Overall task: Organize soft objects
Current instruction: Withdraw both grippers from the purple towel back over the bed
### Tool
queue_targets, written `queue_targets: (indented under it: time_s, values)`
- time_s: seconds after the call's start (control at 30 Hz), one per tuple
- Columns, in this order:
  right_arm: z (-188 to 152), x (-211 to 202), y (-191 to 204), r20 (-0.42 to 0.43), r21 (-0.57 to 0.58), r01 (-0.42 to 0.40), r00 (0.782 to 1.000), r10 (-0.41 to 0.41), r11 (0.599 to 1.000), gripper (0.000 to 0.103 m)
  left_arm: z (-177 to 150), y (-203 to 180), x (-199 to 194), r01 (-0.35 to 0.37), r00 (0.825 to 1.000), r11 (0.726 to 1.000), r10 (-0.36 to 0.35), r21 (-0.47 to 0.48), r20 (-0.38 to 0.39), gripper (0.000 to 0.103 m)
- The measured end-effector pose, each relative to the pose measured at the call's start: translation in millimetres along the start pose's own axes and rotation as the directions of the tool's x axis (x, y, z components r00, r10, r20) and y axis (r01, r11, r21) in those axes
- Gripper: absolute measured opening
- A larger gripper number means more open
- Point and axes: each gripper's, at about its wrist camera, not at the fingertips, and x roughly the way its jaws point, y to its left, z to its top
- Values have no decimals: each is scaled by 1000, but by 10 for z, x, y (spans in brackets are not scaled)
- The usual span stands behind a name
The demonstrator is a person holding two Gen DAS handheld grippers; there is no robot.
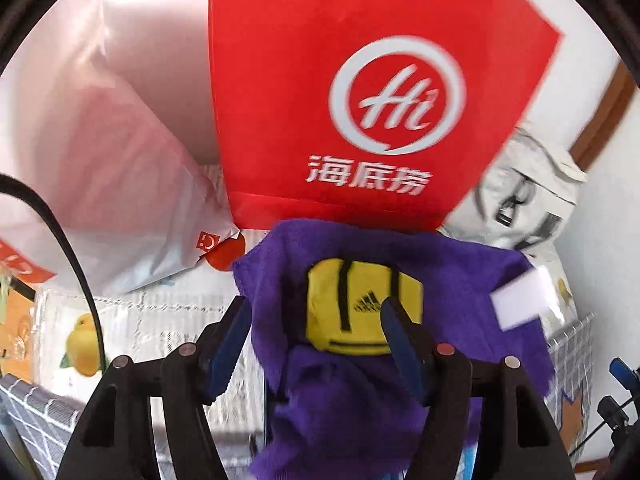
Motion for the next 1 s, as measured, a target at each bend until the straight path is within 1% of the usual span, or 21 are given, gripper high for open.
queue_targets:
  time_s: [0.13, 0.2, 0.23, 0.27, 0.33, 0.4, 0.43, 0.47, 0.5, 0.53, 0.6, 0.77, 0.83, 0.87, 0.93, 1.0]
  values:
    - [-267, -274, 81, 3, 8, -44, 999, 44, 999, 72, -175, -29, -427, 29, 999, 999, -30, 20, 37, 65]
    - [-445, -403, 118, 3, 12, -52, 999, 52, 999, 72, -305, -43, -643, 37, 998, 999, -38, 28, 57, 66]
    - [-524, -453, 130, 4, 15, -52, 999, 52, 999, 73, -378, -51, -745, 35, 997, 999, -37, 33, 66, 69]
    - [-608, -502, 140, 3, 18, -55, 999, 55, 998, 76, -451, -56, -840, 30, 997, 999, -33, 39, 73, 70]
    - [-790, -597, 154, 0, 27, -58, 998, 58, 998, 79, -628, -62, -1046, 18, 996, 998, -23, 57, 88, 71]
    - [-973, -665, 149, -7, 50, -67, 998, 67, 997, 80, -806, -74, -1202, 2, 994, 998, -9, 70, 107, 71]
    - [-1078, -684, 149, -16, 62, -83, 996, 84, 995, 81, -915, -69, -1311, -6, 993, 997, -3, 78, 120, 74]
    - [-1161, -681, 156, -26, 65, -97, 995, 99, 993, 83, -1019, -61, -1403, -17, 991, 996, 6, 85, 132, 78]
    - [-1250, -666, 170, -36, 63, -102, 994, 105, 993, 84, -1126, -49, -1471, -29, 990, 996, 16, 89, 142, 79]
    - [-1347, -641, 181, -48, 62, -99, 994, 102, 993, 87, -1246, -43, -1538, -41, 988, 995, 27, 91, 151, 79]
    - [-1538, -549, 207, -79, 72, -77, 993, 83, 994, 87, -1459, -40, -1623, -52, 986, 994, 37, 92, 160, 79]
    - [-1843, -297, 270, -144, 118, -86, 984, 102, 989, 87, -1970, -118, -1753, -6, 988, 994, -11, 110, 155, 80]
    - [-1896, -240, 282, -148, 122, -79, 984, 97, 989, 87, -2122, -190, -1798, -18, 989, 993, 1, 113, 146, 80]
    - [-1922, -209, 287, -156, 129, -69, 984, 89, 989, 87, -2180, -210, -1827, -18, 988, 993, 0, 113, 155, 82]
    - [-1965, -160, 282, -155, 151, -73, 983, 97, 986, 87, -2298, -291, -1878, -37, 985, 990, 14, 134, 170, 85]
    - [-1999, -91, 269, -164, 175, -73, 981, 102, 982, 87, -2401, -367, -1932, -90, 979, 985, 61, 147, 194, 85]
